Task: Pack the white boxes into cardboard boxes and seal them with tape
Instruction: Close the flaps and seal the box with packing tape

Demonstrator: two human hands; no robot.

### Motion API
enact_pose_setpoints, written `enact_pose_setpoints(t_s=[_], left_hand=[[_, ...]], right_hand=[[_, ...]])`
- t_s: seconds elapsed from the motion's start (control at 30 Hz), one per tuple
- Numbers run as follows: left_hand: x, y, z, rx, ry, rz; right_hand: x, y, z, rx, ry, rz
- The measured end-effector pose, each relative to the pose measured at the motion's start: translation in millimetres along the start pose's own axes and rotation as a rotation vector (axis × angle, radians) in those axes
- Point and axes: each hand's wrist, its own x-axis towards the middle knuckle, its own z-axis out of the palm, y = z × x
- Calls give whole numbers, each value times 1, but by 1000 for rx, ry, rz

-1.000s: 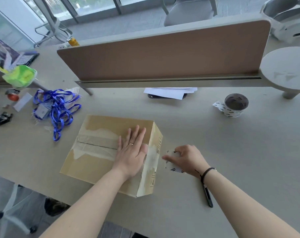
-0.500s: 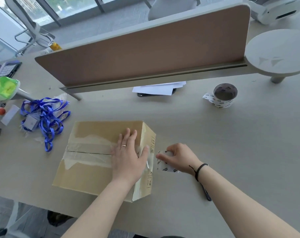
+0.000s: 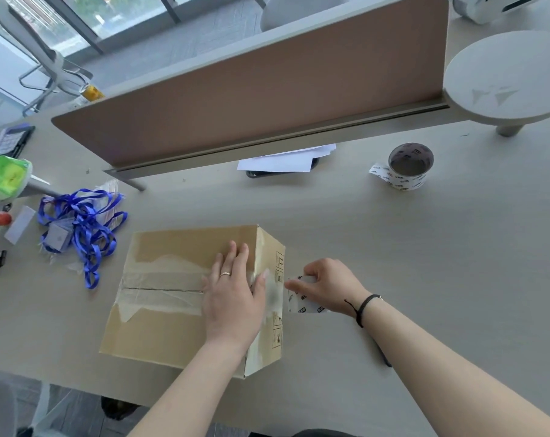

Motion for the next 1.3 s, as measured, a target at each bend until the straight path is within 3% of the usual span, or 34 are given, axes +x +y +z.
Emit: enact_pose_setpoints(t_s=[0.3, 0.77, 1.03, 1.3], left_hand=[[0, 9, -5, -18, 0, -42], [7, -6, -29, 22, -309, 82], [1, 4, -20, -104, -110, -43], [4, 13, -13, -51, 31, -115]], right_hand=[[-2, -6, 1, -5, 0, -12], [-9, -2, 6, -29, -24, 34], [-10, 3, 6, -40, -33, 30], [-7, 6, 5, 0, -39, 34]])
